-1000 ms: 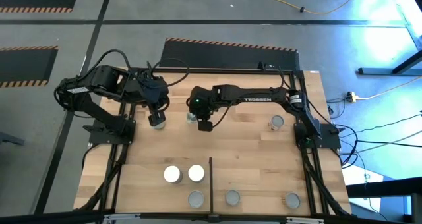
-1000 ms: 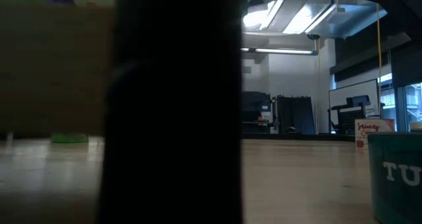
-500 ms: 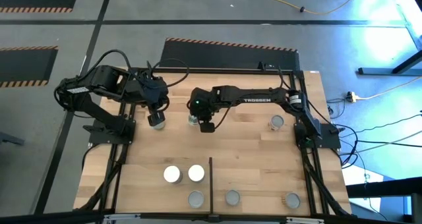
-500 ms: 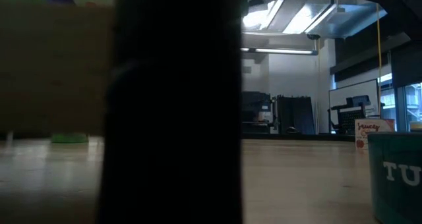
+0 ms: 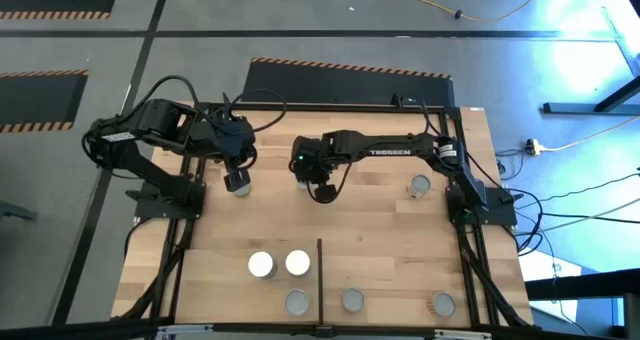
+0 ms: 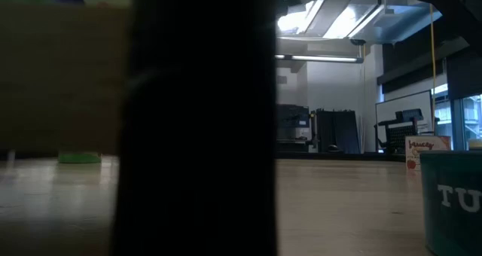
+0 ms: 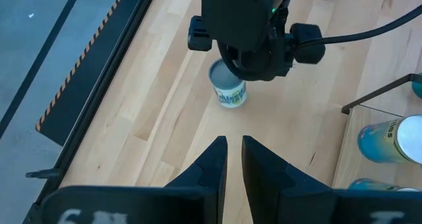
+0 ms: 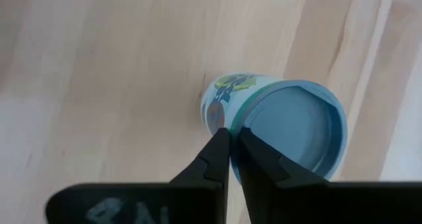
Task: Pick and place cans onto a shelf
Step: Put the canned mixed veggies on the shelf
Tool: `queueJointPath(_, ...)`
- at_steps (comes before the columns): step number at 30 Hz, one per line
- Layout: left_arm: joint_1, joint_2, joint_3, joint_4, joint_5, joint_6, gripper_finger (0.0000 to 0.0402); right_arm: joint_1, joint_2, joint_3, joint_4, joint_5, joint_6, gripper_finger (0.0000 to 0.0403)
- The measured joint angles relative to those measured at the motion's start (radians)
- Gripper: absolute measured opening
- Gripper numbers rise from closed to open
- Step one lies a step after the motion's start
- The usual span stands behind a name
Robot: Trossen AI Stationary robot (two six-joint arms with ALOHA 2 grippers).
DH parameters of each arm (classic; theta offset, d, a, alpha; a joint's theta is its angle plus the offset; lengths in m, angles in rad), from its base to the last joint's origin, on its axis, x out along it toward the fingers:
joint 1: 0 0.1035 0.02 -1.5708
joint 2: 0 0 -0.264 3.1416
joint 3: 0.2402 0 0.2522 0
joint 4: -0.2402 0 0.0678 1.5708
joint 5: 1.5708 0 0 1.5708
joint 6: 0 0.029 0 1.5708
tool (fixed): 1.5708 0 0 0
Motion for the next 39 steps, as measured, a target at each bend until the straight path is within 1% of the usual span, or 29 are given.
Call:
queueJointPath(9,0.0,0.0,0.0,0.001,0.0,0.0,0.004,0.016,0.0,0.0,-0.051,0.017,-0.087,0.0031)
queueJointPath(13,0.0,0.0,0.0,0.001,0.0,0.0,0.004,0.019,0.0,0.0,-0.069,-0.008,-0.159,0.0031)
queueJointPath(19,0.0,0.0,0.0,0.001,0.0,-0.001,0.004,0.019,0.001,0.0,-0.067,-0.009,-0.17,0.0031)
queueJointPath(27,0.0,0.0,0.0,0.001,0.0,-0.002,0.004,0.024,0.001,0.0,-0.082,-0.014,-0.257,0.0031)
queueJointPath(34,0.0,0.0,0.0,0.001,0.0,-0.004,0.004,0.024,0.001,0.0,-0.089,-0.017,-0.27,0.0008)
queueJointPath(39,0.0,0.0,0.0,0.001,0.0,-0.004,0.004,0.024,0.001,0.0,-0.089,-0.019,-0.27,0.0033)
